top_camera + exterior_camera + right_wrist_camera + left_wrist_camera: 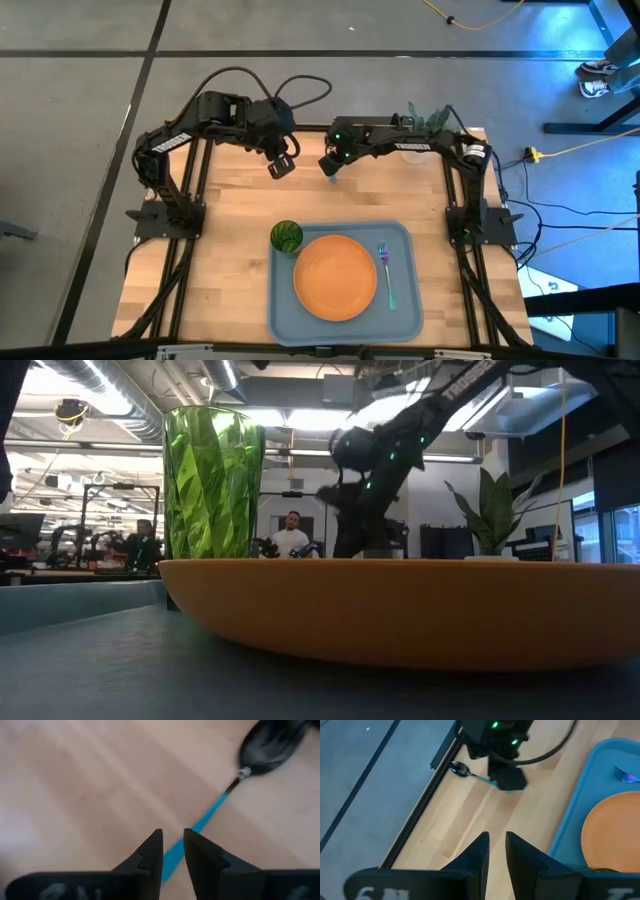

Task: Pick and place plate/cup/fork/spoon on tray
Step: Put the blue spoon on the right side of the green fork on the gray serving tray

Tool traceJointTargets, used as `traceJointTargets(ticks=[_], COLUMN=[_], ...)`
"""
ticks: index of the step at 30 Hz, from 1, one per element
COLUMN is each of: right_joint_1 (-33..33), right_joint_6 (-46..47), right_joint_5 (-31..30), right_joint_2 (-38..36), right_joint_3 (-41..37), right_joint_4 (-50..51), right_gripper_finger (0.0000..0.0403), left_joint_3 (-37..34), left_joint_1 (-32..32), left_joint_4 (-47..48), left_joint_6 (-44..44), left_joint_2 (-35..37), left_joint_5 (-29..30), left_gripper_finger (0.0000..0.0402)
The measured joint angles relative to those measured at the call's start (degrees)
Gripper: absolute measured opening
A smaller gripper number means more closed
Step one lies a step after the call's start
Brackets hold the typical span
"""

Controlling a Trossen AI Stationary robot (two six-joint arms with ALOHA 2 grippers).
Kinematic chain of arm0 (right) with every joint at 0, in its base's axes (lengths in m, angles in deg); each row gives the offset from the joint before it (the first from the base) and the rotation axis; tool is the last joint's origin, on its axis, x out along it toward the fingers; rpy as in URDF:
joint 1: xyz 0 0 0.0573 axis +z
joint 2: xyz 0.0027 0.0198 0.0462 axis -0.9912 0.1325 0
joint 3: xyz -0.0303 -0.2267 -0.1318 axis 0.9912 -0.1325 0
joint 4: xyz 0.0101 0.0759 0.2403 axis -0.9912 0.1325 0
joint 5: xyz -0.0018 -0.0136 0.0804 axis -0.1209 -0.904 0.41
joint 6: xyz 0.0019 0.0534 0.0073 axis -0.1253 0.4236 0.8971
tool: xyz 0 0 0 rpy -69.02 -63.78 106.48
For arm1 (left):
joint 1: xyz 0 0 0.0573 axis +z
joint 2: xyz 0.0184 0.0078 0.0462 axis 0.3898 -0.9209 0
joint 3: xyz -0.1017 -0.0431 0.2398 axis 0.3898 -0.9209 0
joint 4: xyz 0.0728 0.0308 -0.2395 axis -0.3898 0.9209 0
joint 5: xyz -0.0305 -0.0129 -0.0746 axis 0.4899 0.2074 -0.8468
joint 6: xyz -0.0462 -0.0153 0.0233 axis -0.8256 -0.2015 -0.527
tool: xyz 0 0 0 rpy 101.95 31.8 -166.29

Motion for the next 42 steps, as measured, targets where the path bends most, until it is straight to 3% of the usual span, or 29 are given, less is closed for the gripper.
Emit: traceJointTargets(ticks=[3,9,15,20,23,29,36,42], right_joint_1=[0.51,2.12,4.38,6.22,6.56,6.59,9.67,14.15], right_joint_6=[-3.31,-13.7,-23.57,-29.62,-32.19,-34.03,-25.08,-18.3], right_joint_5=[3.97,5.41,5.15,5.41,8.23,14.7,20.62,20.19], right_joint_2=[-2.9,-8.4,-12.13,-14.7,-16.61,-23.11,-30.11,-30.68], right_joint_3=[1.33,2.86,2.81,2.81,2.55,-4.76,-21.09,-28.56], right_joint_4=[8.08,23.77,42.56,48.67,52.02,52.21,43.95,38.78], right_gripper_finger=[0.0081,0.0081,0.0058,0.001,0.0006,0.0003,0.0004,0.0004], left_joint_3=[0.0,0.0,-0.01,-4.04,-8.95,-22.59,-39.98,-53.16], left_joint_1=[0.44,0.55,0.21,-1.53,-2.21,-2.42,-3.94,-7.01], left_joint_4=[0.0,-0.02,0.0,-0.06,-0.01,-0.13,-4.06,-9.85], left_joint_6=[0.15,0.28,0.26,0.03,-0.93,-5.22,-7.16,-8.91], left_joint_2=[-0.02,-0.02,-0.02,-0.02,1.56,5.66,10.53,13.11], left_joint_5=[-0.72,-1.18,-9.85,-10.97,-12.42,-14.97,-23.05,-27.06], left_gripper_finger=[0.0057,0.0057,0.0057,0.0051,0.0035,0.0004,0.0001,0.0])
